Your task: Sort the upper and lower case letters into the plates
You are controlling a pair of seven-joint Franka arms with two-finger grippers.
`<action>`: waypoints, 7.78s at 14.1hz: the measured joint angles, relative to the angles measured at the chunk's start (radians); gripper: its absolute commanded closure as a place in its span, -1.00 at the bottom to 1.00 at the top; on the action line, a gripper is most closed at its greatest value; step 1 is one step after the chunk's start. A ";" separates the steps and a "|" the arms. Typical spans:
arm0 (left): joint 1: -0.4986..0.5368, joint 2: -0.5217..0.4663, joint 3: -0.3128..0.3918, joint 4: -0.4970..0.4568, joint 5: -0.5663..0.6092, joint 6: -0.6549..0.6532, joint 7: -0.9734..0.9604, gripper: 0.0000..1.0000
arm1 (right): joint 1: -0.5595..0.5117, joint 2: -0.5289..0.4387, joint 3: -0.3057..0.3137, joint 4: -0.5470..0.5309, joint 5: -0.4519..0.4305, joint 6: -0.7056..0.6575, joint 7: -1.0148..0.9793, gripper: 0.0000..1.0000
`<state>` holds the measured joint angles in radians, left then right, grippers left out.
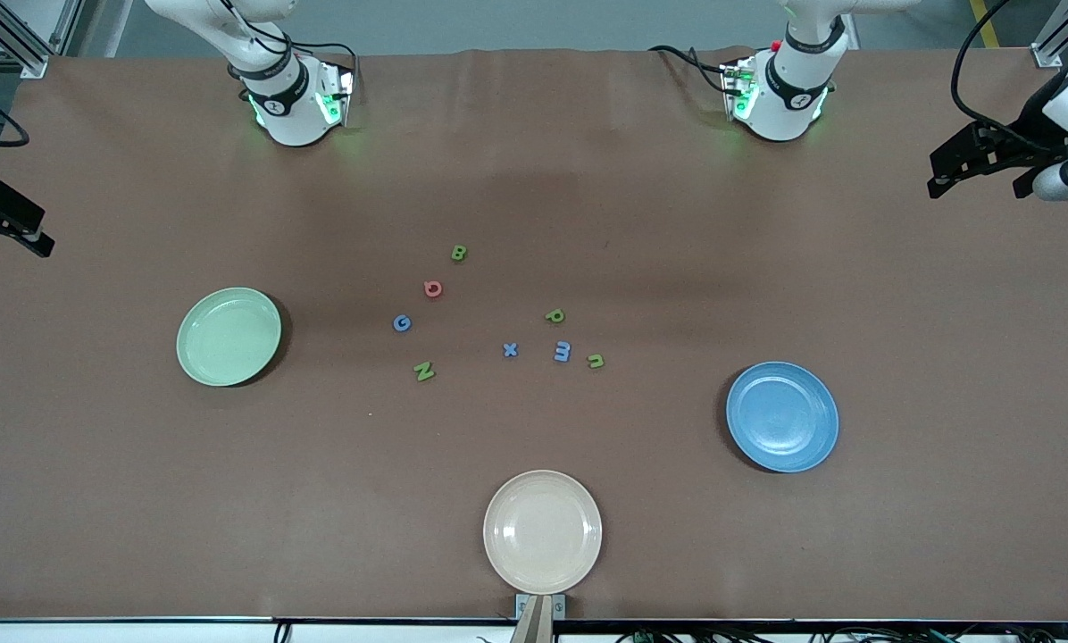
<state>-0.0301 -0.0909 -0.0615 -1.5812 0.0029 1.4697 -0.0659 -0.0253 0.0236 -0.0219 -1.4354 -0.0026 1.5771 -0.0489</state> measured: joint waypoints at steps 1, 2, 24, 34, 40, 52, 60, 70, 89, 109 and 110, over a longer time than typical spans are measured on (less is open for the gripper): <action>0.000 0.000 0.000 0.000 0.000 0.000 0.000 -1.00 | 0.000 0.000 0.000 0.000 0.000 0.000 0.000 -1.00; 0.000 0.000 0.000 0.000 0.000 0.000 0.000 -1.00 | 0.000 0.000 0.000 0.000 0.000 0.000 0.000 -1.00; -0.413 0.506 -0.040 0.047 -0.004 0.364 -0.757 -1.00 | 0.396 0.363 0.014 -0.002 -0.005 0.135 0.024 -1.00; -0.533 0.844 -0.037 0.054 0.007 0.795 -0.918 -0.48 | 0.453 0.424 0.015 -0.293 0.082 0.502 0.071 -1.00; -0.544 0.898 -0.036 0.055 0.030 0.804 -0.918 -0.09 | 0.503 0.498 0.014 -0.379 0.083 0.689 0.080 -1.00; -0.513 0.895 -0.009 0.086 0.030 0.808 -0.919 0.92 | 0.517 0.600 0.009 -0.359 0.086 0.809 0.080 -0.66; -0.313 0.721 -0.006 0.082 0.031 0.696 -0.915 0.97 | 0.519 0.654 0.009 -0.326 0.087 0.842 0.080 -0.27; -0.153 0.653 -0.005 -0.070 0.121 0.648 -0.877 0.96 | 0.518 0.668 0.007 -0.300 0.087 0.841 0.080 0.59; -0.070 0.712 -0.090 -0.058 0.124 0.655 -0.971 -1.00 | -0.004 0.279 -0.027 -0.678 0.018 0.659 -0.414 0.56; -0.537 0.961 -0.135 0.156 0.125 0.864 -1.883 -0.95 | -0.067 0.302 -0.012 -0.814 0.019 0.802 -0.452 -0.95; -0.537 0.961 -0.132 0.156 0.125 0.864 -1.906 -0.93 | -0.065 0.286 -0.005 -0.794 0.023 0.771 -0.441 -0.96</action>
<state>-0.5671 0.8704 -0.1934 -1.4250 0.1278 2.3339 -1.9722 -0.0902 0.3100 -0.0267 -2.2291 0.0206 2.3485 -0.4900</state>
